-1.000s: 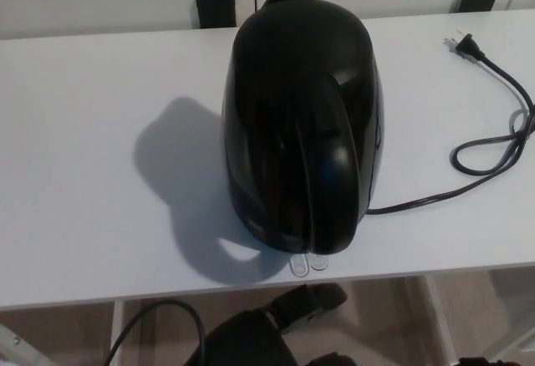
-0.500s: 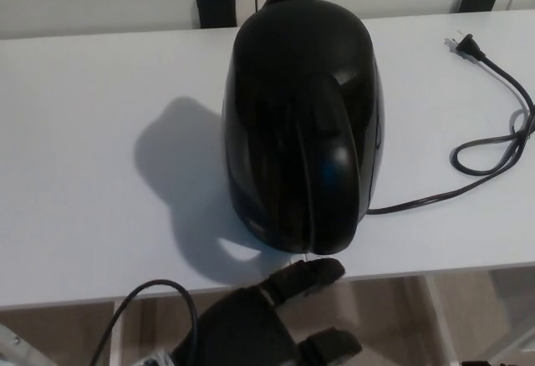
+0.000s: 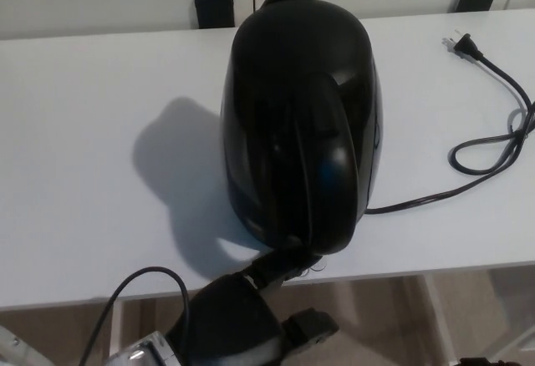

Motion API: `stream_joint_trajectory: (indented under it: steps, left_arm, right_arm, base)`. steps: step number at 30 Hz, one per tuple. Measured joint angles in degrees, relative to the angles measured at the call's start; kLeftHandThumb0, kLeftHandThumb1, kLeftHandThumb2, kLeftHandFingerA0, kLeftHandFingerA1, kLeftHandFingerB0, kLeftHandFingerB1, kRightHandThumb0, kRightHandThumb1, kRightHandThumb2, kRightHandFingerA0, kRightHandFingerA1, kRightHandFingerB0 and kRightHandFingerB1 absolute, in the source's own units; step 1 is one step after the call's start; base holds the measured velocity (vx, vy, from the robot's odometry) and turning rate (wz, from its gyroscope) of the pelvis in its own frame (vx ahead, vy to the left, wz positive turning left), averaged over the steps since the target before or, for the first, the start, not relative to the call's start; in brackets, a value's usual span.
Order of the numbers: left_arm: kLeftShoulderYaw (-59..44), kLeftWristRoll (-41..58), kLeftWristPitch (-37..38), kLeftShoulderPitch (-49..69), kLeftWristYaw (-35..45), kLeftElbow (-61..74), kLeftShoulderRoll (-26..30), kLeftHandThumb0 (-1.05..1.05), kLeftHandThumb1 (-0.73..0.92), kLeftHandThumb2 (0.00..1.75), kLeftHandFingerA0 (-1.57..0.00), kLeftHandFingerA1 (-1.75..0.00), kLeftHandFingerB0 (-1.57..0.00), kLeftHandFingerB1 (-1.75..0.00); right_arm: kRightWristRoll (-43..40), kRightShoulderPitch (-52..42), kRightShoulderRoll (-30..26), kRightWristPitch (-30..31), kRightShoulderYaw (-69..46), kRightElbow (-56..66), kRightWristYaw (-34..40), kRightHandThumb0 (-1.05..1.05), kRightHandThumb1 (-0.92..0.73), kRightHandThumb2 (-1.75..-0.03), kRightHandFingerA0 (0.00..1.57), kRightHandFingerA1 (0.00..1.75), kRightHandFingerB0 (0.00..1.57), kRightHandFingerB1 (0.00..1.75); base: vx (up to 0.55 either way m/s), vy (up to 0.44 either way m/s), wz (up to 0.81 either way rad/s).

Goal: The robot walk towards a table in front and click the button on the base of the boilling pot using its left middle finger

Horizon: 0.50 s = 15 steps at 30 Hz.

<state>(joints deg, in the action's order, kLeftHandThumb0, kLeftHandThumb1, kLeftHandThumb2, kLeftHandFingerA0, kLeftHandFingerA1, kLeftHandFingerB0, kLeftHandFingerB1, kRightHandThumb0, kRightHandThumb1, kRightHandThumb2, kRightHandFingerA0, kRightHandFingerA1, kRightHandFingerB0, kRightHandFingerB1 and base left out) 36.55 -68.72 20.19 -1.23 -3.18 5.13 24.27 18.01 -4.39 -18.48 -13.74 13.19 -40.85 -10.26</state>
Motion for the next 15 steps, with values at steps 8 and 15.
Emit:
stream_joint_trajectory:
  steps: [8,15]
  left_arm:
    - [0.55,-0.07,-0.01,-0.52,-0.26,-0.80,-0.80,-0.75,0.88,0.67,-0.30,-0.32,-0.30,-0.31]
    - [1.19,-0.09,-0.03,-0.55,-0.77,-1.60,-1.33,-0.75,0.87,0.67,-0.31,-0.32,-0.31,-0.30]
  right_arm:
    - [0.05,-0.13,0.00,0.56,0.00,0.59,-0.01,-0.33,-0.58,-0.57,0.59,0.42,0.50,0.40]
    - [0.17,-0.07,-0.01,0.56,0.05,0.35,0.03,-0.32,-0.58,-0.57,0.58,0.42,0.51,0.40]
  base:
    - [0.00,0.000,0.00]
    - [0.00,0.000,0.00]
